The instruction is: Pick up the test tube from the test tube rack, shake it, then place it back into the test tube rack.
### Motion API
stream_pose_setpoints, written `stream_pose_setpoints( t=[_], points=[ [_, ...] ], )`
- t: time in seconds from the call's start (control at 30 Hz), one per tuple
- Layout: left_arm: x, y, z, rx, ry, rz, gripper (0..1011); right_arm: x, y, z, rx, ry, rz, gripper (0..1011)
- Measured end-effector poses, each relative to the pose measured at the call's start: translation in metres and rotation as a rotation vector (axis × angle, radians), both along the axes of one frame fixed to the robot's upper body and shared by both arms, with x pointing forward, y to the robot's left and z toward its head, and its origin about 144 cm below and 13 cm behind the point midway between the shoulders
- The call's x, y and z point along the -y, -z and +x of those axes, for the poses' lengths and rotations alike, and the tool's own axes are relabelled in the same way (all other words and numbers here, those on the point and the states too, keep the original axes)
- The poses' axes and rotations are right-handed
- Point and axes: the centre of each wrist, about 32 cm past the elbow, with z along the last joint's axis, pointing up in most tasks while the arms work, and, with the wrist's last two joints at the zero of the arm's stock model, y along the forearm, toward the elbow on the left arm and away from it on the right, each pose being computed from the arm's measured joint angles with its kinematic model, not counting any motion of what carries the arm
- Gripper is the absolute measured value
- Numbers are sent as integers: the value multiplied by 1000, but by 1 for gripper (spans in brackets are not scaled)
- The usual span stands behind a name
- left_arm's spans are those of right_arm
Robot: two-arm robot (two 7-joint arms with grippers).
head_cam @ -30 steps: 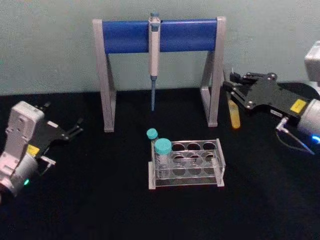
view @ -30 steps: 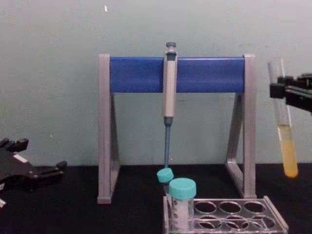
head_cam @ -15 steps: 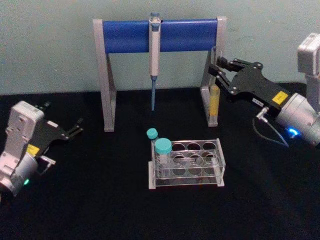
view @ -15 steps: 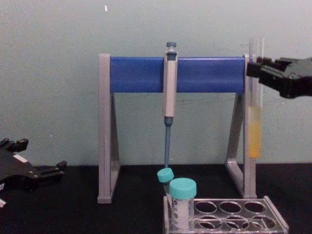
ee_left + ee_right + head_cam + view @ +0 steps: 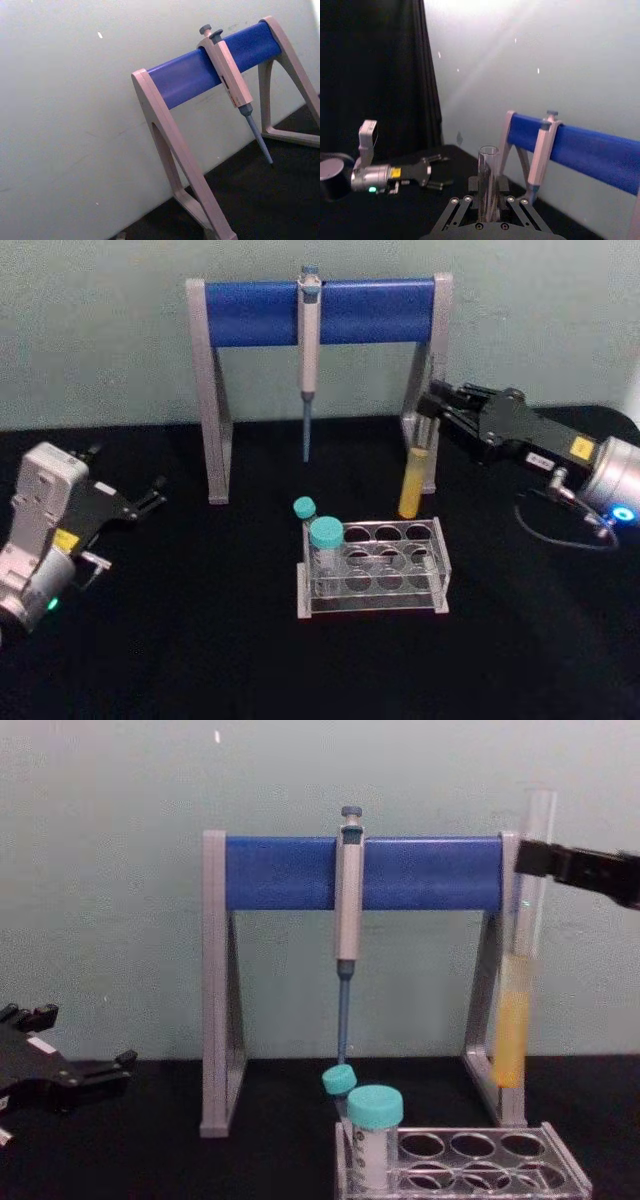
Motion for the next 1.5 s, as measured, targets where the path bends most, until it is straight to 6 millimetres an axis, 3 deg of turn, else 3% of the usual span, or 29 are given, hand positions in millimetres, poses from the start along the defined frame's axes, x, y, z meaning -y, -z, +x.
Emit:
stream_pose_setpoints(
  t=[0.37, 0.63, 0.83, 1.1, 1.27, 1.5],
  points=[
    [0, 0, 0, 0, 0, 0, 1001, 18, -16, -15, 63, 143, -209, 227],
    [0, 0, 0, 0, 0, 0, 1002, -6, -17, -17, 267, 356, -371, 227],
    [0, 0, 0, 0, 0, 0, 1002, -23, -11, -13, 323, 413, -318, 227],
    [0, 0, 0, 0, 0, 0, 1001, -29, -5, -3, 256, 311, -144, 227],
    [0, 0, 0, 0, 0, 0, 1001, -19, -3, 4, 136, 142, -34, 227],
    [0, 0, 0, 0, 0, 0, 1001, 2, -6, 0, 68, 42, -72, 227]
  ],
)
